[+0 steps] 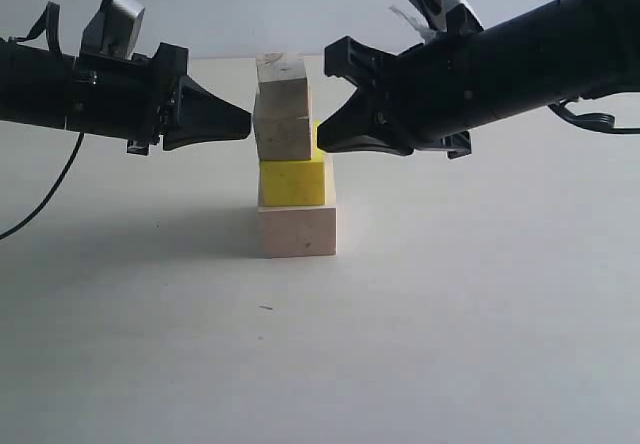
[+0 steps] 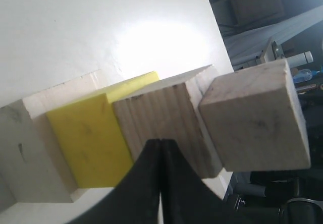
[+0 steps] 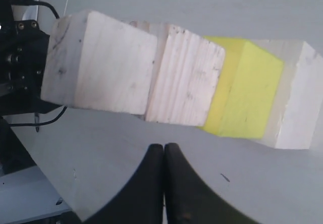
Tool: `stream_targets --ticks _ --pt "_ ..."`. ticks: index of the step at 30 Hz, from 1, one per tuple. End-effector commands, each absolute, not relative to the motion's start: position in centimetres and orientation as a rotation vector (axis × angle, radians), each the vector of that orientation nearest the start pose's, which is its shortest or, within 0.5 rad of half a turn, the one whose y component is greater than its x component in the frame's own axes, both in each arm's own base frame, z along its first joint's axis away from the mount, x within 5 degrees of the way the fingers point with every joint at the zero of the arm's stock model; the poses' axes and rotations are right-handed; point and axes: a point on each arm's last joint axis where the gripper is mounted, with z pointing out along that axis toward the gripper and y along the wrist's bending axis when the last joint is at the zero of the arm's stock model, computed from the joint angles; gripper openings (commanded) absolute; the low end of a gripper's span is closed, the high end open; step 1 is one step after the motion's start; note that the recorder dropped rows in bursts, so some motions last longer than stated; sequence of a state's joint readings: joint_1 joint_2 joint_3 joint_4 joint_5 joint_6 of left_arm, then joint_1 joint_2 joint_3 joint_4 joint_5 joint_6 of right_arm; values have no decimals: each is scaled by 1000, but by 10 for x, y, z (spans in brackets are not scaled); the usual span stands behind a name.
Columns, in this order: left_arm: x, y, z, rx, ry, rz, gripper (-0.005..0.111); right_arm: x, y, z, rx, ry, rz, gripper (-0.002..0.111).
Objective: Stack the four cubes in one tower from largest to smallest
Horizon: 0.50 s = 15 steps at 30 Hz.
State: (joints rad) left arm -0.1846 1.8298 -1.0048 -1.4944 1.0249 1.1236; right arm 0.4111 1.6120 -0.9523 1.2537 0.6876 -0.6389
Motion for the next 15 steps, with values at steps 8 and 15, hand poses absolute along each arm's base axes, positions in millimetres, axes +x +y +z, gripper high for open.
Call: stream_targets --ticks 8,15 --pt "317 -150 196 375 2338 -1455 0 277 176 232 -163 2499 1156 0" --pt "317 -150 195 368 2341 -1453 0 277 177 232 -167 2501 1162 0"
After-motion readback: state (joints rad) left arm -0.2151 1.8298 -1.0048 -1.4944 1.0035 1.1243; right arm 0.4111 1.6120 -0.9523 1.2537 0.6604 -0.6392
